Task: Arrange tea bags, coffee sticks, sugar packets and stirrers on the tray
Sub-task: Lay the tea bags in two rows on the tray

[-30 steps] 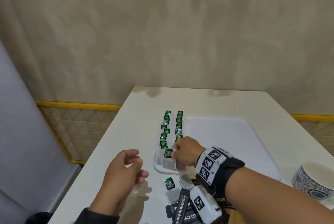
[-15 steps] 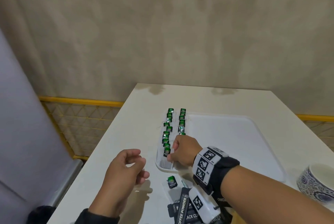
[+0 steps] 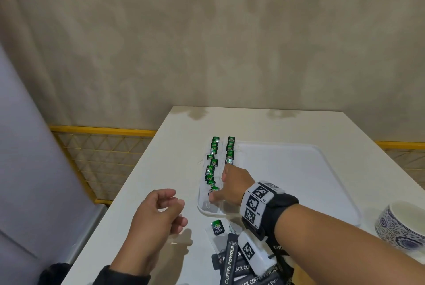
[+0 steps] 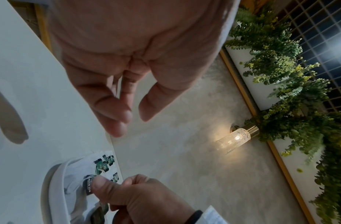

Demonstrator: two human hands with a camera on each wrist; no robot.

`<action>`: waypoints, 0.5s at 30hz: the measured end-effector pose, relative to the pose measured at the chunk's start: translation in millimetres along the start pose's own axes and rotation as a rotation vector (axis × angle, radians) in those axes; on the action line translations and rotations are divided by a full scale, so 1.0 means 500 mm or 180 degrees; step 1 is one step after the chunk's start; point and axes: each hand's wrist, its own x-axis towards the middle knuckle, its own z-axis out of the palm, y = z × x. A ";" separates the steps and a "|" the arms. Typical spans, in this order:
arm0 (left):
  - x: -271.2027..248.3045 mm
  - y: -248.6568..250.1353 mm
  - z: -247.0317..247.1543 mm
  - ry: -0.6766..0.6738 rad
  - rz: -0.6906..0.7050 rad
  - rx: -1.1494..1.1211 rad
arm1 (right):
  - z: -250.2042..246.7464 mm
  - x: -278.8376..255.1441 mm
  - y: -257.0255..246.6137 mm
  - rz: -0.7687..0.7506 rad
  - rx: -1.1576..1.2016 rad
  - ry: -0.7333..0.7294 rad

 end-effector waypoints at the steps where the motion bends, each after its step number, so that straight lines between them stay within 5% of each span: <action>1: -0.001 0.001 -0.001 0.0006 -0.0009 0.0014 | -0.005 -0.003 0.001 -0.0059 -0.0001 0.0006; 8: -0.006 0.004 0.003 -0.0220 -0.0006 0.0484 | -0.045 -0.063 0.020 -0.0730 -0.1234 -0.0957; 15: 0.006 0.009 0.056 -0.1383 0.0510 0.3736 | -0.027 -0.113 0.061 -0.0351 -0.1940 -0.0563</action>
